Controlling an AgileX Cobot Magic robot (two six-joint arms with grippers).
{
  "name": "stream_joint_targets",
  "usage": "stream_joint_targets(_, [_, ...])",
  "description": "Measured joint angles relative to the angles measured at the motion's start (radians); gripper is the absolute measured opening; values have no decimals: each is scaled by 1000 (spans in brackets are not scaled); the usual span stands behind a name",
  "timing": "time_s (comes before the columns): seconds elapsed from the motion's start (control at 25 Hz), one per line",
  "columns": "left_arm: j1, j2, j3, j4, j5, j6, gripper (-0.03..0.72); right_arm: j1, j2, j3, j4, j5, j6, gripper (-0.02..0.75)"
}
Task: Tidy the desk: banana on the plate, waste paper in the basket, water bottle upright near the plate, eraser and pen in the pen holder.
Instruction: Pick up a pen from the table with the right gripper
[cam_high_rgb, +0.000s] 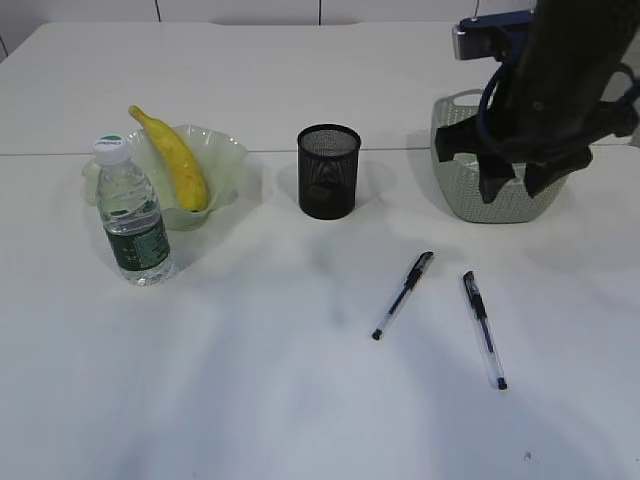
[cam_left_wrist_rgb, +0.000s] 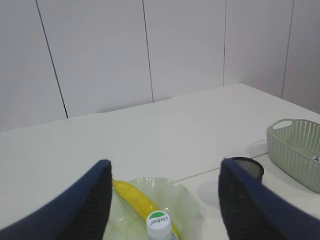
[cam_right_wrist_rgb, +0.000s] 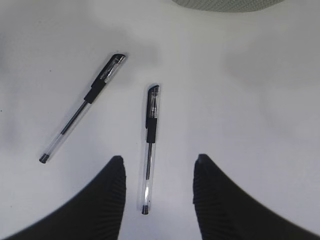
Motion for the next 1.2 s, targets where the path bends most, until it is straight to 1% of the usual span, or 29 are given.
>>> stream_joint_targets(0.36, [0,0,0,0,2,0,475,-6,133,-12,11,10,10,335])
stream_joint_targets(0.64, [0,0,0,0,3,0,475,-49,175,-20,27,-2,12,335])
stream_joint_targets(0.8, [0,0,0,0,3,0,475,-64,192,-20,43,-35,14,335])
stream_joint_targets(1.2, [0,0,0,0,3,0,475,-64,254,-20,104,-79,-14,335])
